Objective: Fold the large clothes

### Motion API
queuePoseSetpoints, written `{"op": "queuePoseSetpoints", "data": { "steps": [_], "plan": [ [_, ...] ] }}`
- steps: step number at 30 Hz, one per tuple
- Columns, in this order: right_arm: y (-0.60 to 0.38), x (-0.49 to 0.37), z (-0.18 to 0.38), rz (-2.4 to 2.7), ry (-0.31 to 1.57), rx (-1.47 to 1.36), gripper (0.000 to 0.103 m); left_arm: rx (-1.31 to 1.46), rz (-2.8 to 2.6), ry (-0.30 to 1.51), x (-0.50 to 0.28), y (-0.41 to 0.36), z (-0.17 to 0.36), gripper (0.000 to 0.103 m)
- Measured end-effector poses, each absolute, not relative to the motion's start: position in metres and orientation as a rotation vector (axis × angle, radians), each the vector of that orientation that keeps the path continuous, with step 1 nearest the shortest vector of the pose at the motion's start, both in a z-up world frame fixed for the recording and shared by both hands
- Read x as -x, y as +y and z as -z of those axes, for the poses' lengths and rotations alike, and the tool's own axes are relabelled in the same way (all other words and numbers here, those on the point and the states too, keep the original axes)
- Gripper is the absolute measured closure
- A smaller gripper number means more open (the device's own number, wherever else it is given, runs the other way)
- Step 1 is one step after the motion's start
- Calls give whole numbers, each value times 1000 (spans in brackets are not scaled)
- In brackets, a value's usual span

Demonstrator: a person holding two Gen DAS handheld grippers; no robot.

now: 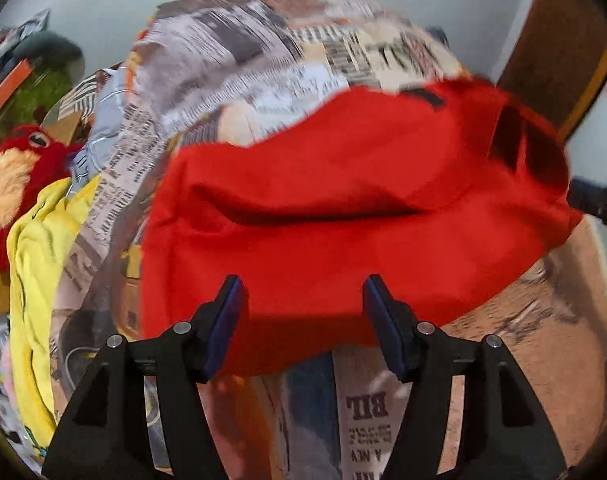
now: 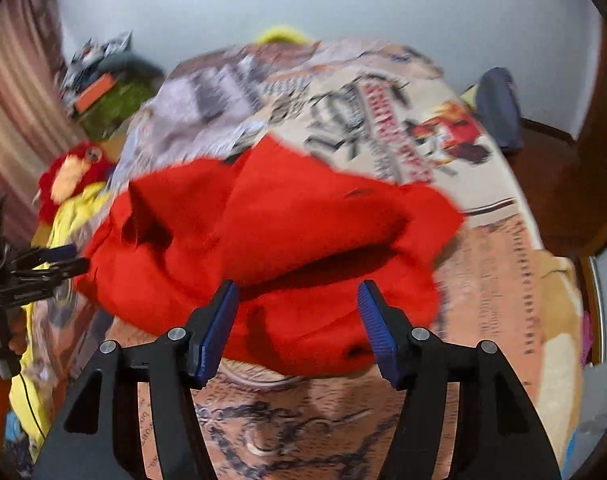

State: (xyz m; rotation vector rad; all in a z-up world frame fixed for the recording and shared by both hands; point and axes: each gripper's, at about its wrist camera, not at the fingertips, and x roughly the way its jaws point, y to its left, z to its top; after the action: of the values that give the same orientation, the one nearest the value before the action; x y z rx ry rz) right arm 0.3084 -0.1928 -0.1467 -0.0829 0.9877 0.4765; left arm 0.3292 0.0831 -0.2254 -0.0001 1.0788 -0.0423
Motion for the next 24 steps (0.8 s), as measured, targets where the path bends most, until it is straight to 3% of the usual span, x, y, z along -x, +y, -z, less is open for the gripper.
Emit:
{"op": "queuePoseSetpoints", "data": {
  "steps": [9, 15, 20, 24],
  "plan": [
    [-162, -375, 169, -539, 1099, 192, 45, 60, 97, 1096, -411, 87, 242, 38],
    [-199, -445, 155, -253, 1022, -16, 45, 79, -154, 1090, -480, 122, 252, 39],
    [-225, -439, 145, -216, 972, -139, 45, 194, -198, 991, -469, 154, 228, 39],
    [-211, -410, 144, -294, 982, -80, 45, 202, -150, 979, -441, 153, 217, 39]
  ]
}}
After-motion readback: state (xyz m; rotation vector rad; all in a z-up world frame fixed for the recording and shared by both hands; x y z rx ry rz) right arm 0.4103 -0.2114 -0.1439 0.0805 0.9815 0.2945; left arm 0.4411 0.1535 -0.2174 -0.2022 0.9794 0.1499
